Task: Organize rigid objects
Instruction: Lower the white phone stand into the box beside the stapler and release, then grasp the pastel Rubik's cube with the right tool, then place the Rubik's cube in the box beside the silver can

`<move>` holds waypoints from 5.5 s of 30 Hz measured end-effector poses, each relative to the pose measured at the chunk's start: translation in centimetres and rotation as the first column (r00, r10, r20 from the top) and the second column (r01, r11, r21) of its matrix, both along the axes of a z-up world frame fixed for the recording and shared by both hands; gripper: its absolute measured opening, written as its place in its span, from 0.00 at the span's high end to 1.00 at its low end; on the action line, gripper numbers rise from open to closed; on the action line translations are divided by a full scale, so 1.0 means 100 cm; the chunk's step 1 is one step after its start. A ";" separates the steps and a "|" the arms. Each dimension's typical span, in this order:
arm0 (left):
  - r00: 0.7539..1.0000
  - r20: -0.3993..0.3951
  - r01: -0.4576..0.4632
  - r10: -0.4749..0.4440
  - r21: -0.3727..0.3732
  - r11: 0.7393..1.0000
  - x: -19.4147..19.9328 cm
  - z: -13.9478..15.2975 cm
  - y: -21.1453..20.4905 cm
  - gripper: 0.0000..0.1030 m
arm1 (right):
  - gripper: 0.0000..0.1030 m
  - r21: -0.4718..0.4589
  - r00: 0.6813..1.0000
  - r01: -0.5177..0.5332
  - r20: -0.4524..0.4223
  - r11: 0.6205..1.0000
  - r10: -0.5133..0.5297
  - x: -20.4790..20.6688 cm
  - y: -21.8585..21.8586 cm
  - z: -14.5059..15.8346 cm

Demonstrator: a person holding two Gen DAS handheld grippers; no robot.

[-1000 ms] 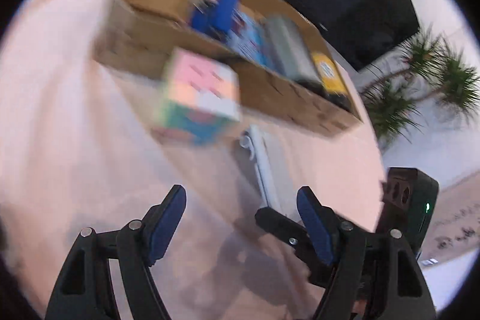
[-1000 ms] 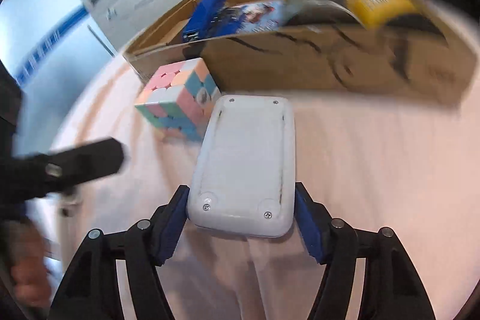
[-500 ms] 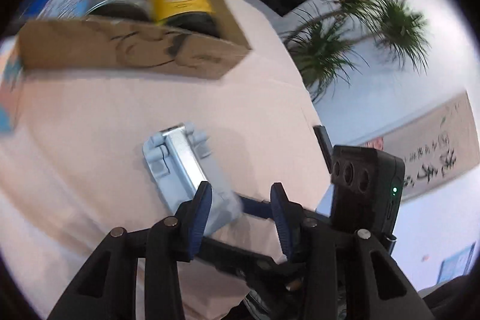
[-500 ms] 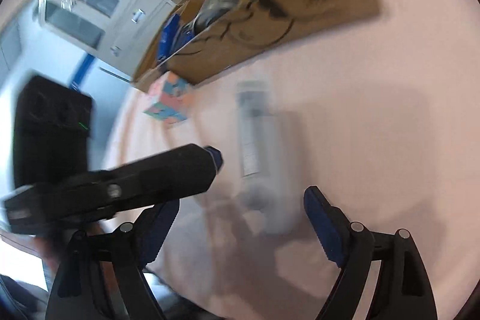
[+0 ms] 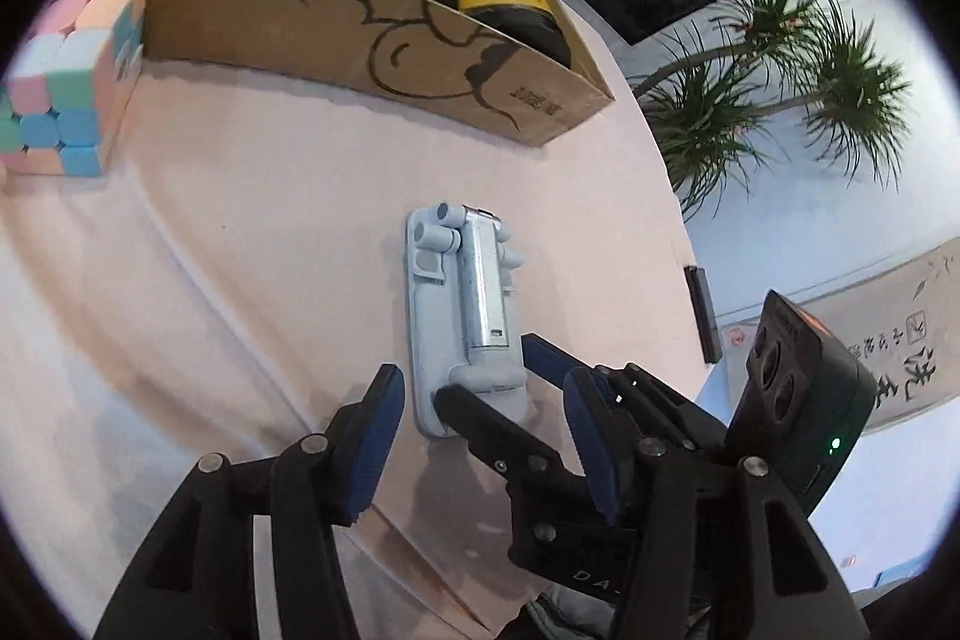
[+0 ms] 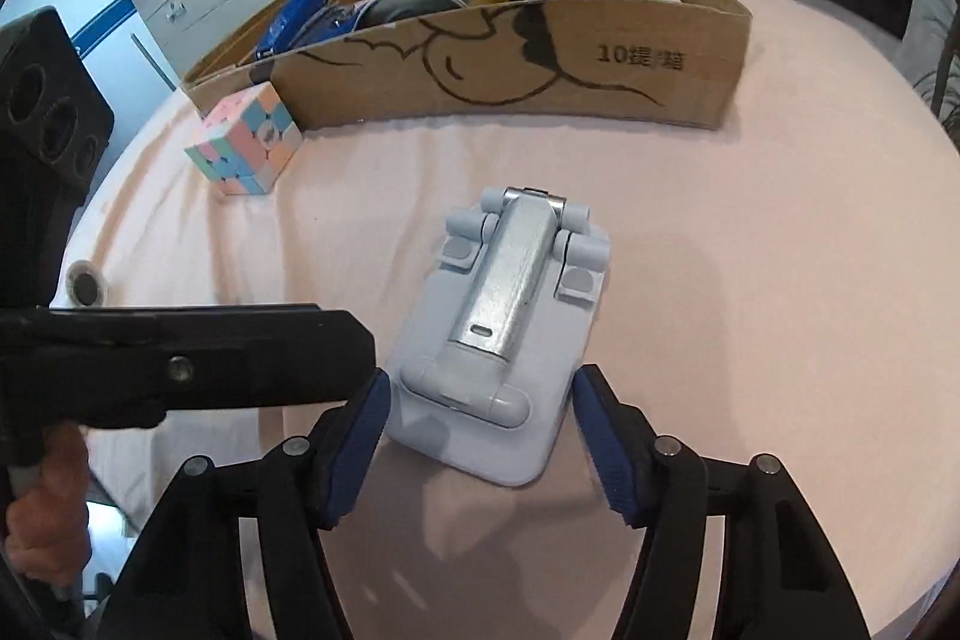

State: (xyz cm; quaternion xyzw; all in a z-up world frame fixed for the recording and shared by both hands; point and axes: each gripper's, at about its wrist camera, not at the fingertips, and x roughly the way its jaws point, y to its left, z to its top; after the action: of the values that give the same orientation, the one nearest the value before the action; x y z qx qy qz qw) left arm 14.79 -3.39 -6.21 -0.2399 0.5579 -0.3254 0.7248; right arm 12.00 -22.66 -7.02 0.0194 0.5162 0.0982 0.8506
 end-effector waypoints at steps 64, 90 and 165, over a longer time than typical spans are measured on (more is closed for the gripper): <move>0.744 0.533 -0.583 0.403 0.223 0.781 -0.009 0.179 0.231 0.15 | 0.02 0.053 0.841 -0.240 0.510 0.969 0.180 0.063 0.110 0.113; 0.901 0.235 -0.406 0.364 0.165 0.899 -0.006 0.053 0.210 0.20 | 0.08 0.184 0.930 -0.348 0.190 0.919 0.314 0.085 0.155 0.047; 0.838 0.522 -0.371 0.160 0.330 0.868 0.166 0.124 0.103 0.23 | 0.00 0.043 0.945 -0.243 0.237 0.969 0.227 0.194 0.083 0.114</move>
State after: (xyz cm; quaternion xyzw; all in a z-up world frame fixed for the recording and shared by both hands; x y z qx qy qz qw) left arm 31.38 6.93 6.19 -0.0681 0.3779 -0.1410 0.9125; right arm 31.36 -14.32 4.38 -0.0234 0.4089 0.2190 0.8856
